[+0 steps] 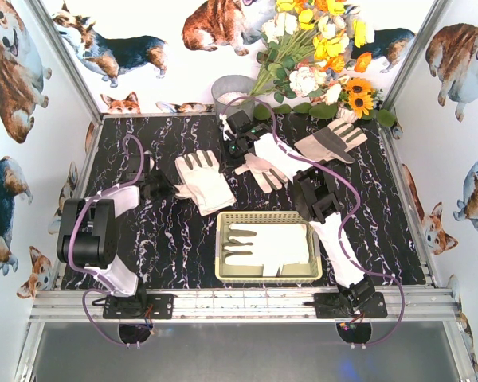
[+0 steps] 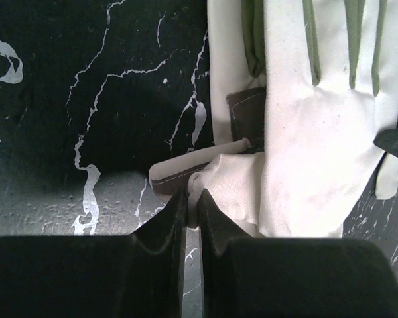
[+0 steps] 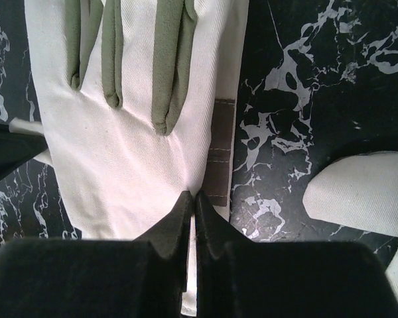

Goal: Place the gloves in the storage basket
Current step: Adjust the glove on the glove.

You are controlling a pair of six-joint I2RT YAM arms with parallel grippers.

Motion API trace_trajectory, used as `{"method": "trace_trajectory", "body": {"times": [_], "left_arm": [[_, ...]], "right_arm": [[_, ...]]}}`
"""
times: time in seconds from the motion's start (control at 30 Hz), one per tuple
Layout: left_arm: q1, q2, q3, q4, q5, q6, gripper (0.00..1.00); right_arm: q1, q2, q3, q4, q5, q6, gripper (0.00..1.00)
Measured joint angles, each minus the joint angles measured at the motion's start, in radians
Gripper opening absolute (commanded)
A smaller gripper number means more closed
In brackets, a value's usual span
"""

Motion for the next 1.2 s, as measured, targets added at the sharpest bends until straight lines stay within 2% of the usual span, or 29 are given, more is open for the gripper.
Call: {"method": "trace_trajectory", "body": {"times": [0.23, 0.4, 0.47, 0.53, 0.77, 0.93, 1.03, 1.2], "left_arm": [[0.0, 0.033, -0.004, 0.0, -0.005, -0.003, 0.01], [0.0, 0.039, 0.008, -0.017, -0.014, 0.004, 0.2], [0.0, 0.04, 0.024, -0.037, -0.022, 0.012, 0.31], [0.0, 0.039, 0.037, -0.056, -0.028, 0.024, 0.38], [0.0, -0.043, 0.049, -0.164, -0.066, 0.055, 0.49], [0.0, -0.111, 0.08, -0.23, -0.079, 0.082, 0.61], [0.001, -0.103, 0.129, -0.243, -0.06, 0.105, 0.68], [0.025, 0.005, 0.214, -0.205, 0.054, 0.127, 0.69]], "right_arm": [[0.0, 0.01, 0.011, -0.002, -0.009, -0.001, 0.0], [0.0, 0.014, 0.013, -0.001, -0.034, -0.001, 0.39], [-0.003, 0.015, 0.018, -0.002, -0.039, -0.006, 0.49], [-0.006, 0.015, 0.023, 0.0, -0.045, -0.011, 0.53], [-0.022, 0.015, 0.025, 0.009, -0.09, -0.016, 0.56], [-0.029, 0.015, 0.025, 0.023, -0.127, -0.002, 0.57], [-0.029, 0.015, 0.025, 0.03, -0.146, 0.019, 0.59], [-0.035, 0.015, 0.025, 0.037, -0.186, 0.071, 0.63]]}}
